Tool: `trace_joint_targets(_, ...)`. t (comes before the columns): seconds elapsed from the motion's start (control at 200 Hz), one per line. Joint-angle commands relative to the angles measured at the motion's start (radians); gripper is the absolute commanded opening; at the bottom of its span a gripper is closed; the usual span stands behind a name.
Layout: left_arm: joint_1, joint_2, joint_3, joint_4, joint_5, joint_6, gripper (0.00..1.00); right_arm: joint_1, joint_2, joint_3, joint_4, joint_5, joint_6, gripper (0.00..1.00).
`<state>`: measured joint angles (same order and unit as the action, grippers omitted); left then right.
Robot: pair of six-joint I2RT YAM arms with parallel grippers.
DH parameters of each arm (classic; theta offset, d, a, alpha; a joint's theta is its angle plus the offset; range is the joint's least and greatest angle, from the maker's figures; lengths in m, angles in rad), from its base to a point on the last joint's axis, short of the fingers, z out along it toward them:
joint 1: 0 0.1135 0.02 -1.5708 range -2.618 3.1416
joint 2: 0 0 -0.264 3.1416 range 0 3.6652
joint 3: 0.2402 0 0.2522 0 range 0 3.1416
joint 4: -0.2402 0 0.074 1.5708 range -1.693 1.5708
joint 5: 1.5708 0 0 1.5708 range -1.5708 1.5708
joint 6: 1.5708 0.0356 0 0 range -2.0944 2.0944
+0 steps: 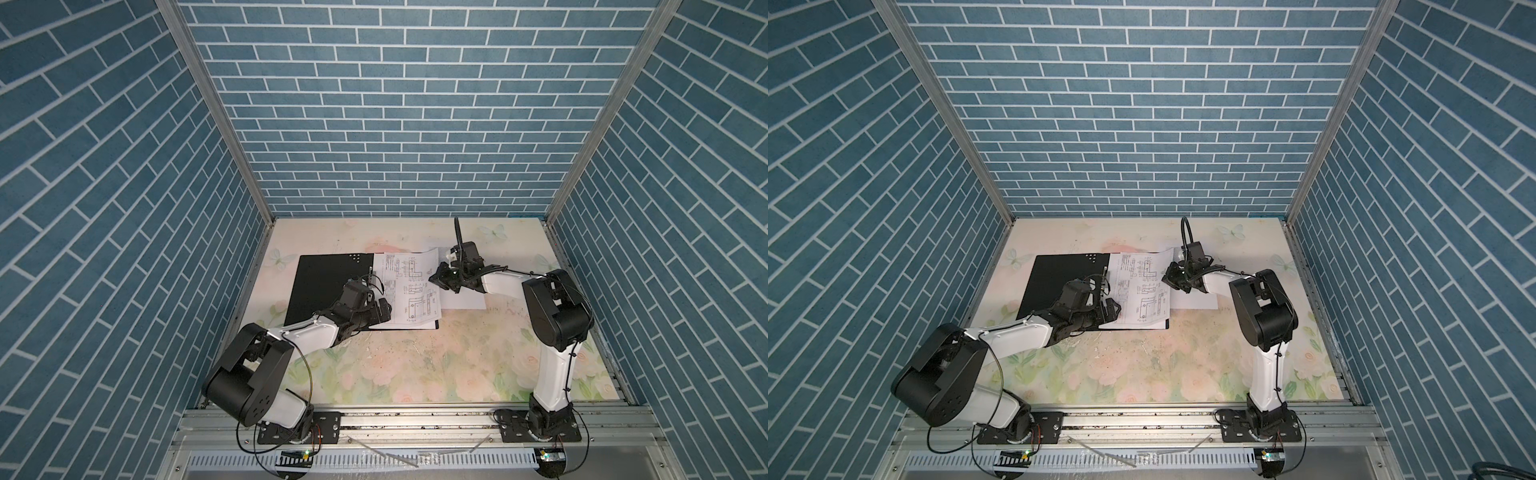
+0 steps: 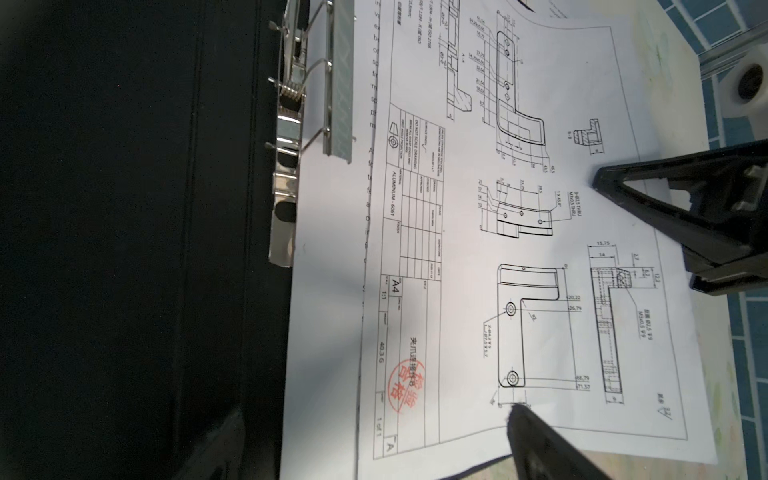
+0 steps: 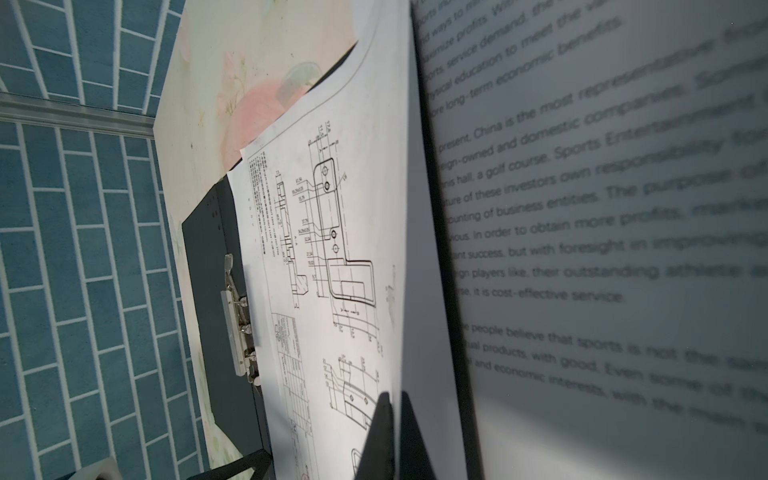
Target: Put the files into the folder
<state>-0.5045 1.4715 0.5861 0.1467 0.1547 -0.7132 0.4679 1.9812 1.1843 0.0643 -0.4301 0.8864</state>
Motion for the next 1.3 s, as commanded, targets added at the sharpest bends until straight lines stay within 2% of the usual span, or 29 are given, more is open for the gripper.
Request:
trace_joint_targets(0.0, -0.004, 0.0, -0.027, 0.014, 0.006, -0.016, 1.0, 0.012, 0.021, 0.05, 0.001, -0.006, 0.017, 0.0)
trace_joint_targets(1.295, -0.025, -0.007, -0.046, 0.04, -0.005, -0.034, 1.0, 0.056, 0.076, 0.112, 0.005, 0.008, 0.059, 0.0)
